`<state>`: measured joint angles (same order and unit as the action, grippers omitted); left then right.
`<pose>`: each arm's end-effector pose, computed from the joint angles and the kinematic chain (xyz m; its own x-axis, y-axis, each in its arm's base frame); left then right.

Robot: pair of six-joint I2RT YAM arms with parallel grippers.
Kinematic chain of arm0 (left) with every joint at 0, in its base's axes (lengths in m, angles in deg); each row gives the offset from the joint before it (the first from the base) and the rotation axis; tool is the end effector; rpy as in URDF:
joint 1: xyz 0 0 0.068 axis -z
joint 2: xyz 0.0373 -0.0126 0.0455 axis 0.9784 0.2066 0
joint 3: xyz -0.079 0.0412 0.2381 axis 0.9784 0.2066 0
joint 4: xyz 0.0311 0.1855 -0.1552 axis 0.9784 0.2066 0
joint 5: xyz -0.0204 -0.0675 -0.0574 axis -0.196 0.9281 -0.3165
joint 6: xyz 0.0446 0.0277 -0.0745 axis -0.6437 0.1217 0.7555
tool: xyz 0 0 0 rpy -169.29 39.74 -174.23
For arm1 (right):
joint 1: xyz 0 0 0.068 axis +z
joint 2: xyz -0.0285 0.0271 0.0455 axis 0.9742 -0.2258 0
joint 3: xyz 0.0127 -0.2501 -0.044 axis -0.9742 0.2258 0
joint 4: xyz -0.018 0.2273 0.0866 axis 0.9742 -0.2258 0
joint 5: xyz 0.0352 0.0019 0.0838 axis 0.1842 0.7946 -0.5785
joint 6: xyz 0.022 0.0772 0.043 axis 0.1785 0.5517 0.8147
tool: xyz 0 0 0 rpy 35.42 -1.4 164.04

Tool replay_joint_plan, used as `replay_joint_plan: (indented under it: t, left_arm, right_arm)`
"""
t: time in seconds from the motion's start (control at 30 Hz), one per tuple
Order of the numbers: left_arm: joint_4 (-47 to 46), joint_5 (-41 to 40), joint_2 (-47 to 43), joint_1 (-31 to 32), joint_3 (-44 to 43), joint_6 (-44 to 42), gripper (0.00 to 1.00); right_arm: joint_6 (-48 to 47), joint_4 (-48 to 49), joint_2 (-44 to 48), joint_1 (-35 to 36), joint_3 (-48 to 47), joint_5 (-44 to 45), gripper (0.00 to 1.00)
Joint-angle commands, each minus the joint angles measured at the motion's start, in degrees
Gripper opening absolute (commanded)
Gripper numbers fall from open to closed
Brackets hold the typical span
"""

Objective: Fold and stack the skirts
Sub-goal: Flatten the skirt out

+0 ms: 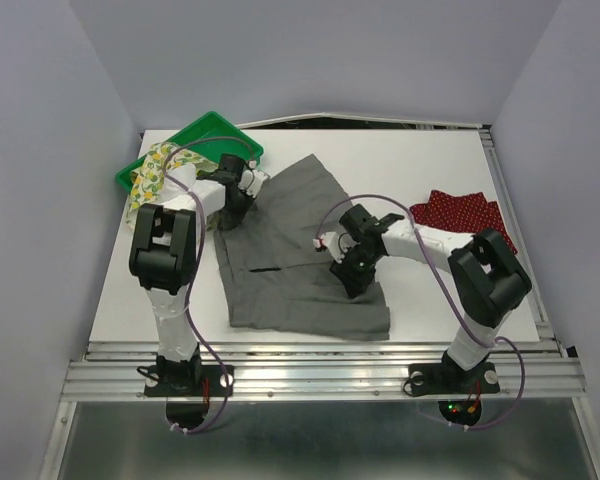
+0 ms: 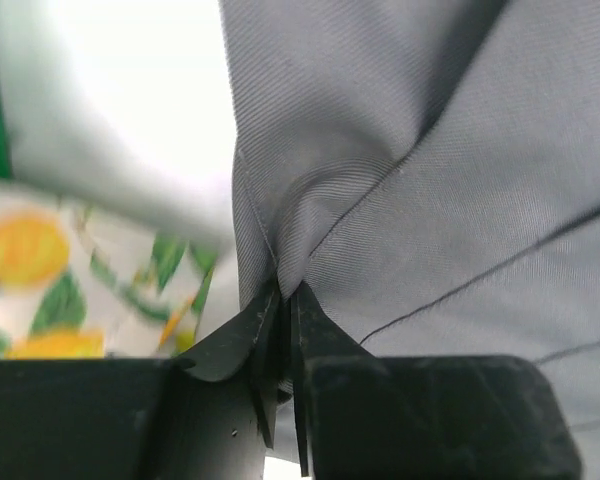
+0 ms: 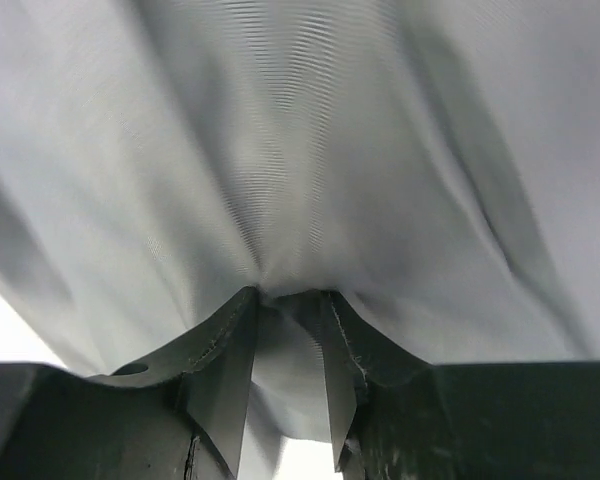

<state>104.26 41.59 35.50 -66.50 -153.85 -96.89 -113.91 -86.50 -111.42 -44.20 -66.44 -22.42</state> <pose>0.4057 -0.0895 0.1288 -0.6646 0.5368 -0.5198 0.5461 0.8237 0.1525 0.2512 0.1941 0.1144 -0.4925 -0.7985 -0.3462 -0.8703 0.4515 0.1967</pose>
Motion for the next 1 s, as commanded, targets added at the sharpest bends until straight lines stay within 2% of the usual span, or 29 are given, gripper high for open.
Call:
replay_joint_plan:
  t: [0.0,0.17,0.23,0.3,0.37,0.43,0.47,0.57,0.63,0.73,0.8,0.87,0.97]
  left_arm:
    - [-0.6,-0.1,3.5,4.8,-3.4,-5.5,0.19]
    - [3.5,5.0,5.9,7.9,-12.5,-3.9,0.39]
    - [4.7,7.4,3.2,7.6,-14.7,-3.0,0.62]
    - [5.4,9.0,-0.6,6.5,-14.4,-3.4,0.65]
    - [5.3,9.8,-8.0,5.8,-11.5,-4.0,0.68]
    - [7.4,11.6,-12.9,4.9,-7.4,-8.0,0.69]
    - [9.6,14.0,-18.0,3.7,-5.8,-10.5,0.69]
    - [13.4,17.8,-28.5,2.3,3.5,-22.3,0.69]
    - [14.9,17.3,-34.6,2.3,11.3,-28.6,0.68]
    - [14.0,15.9,-37.8,2.4,18.8,-30.3,0.68]
    - [11.0,15.3,-37.4,2.5,20.5,-28.5,0.67]
    - [8.3,15.1,-35.8,2.5,19.8,-25.0,0.66]
    - [2.6,14.2,-32.5,2.5,15.4,-18.3,0.72]
  right_arm:
    - [1.4,-8.0,1.3,6.5,3.3,-9.5,0.37]
    - [5.8,-7.3,6.9,8.0,-0.4,-9.1,0.43]
    - [7.2,-7.1,10.9,7.2,-3.2,-7.4,0.46]
    - [7.3,-6.8,13.2,6.4,-5.2,-4.9,0.48]
    - [5.3,-6.9,16.4,5.2,-7.1,-1.4,0.48]
    - [2.8,-7.8,18.6,5.2,-7.4,-0.4,0.50]
    - [2.7,-11.8,17.9,5.2,-8.1,-1.6,0.49]
    - [1.9,-12.5,19.0,7.8,-3.4,-1.8,0.48]
    - [3.0,-9.7,20.1,13.0,4.0,2.3,0.48]
    - [4.4,-2.1,17.3,13.6,7.2,7.6,0.49]
    - [5.0,0.7,14.9,13.6,6.6,11.2,0.48]
    - [4.7,3.4,12.4,13.6,3.6,13.1,0.48]
    - [0.9,6.8,10.9,8.9,-2.9,15.5,0.51]
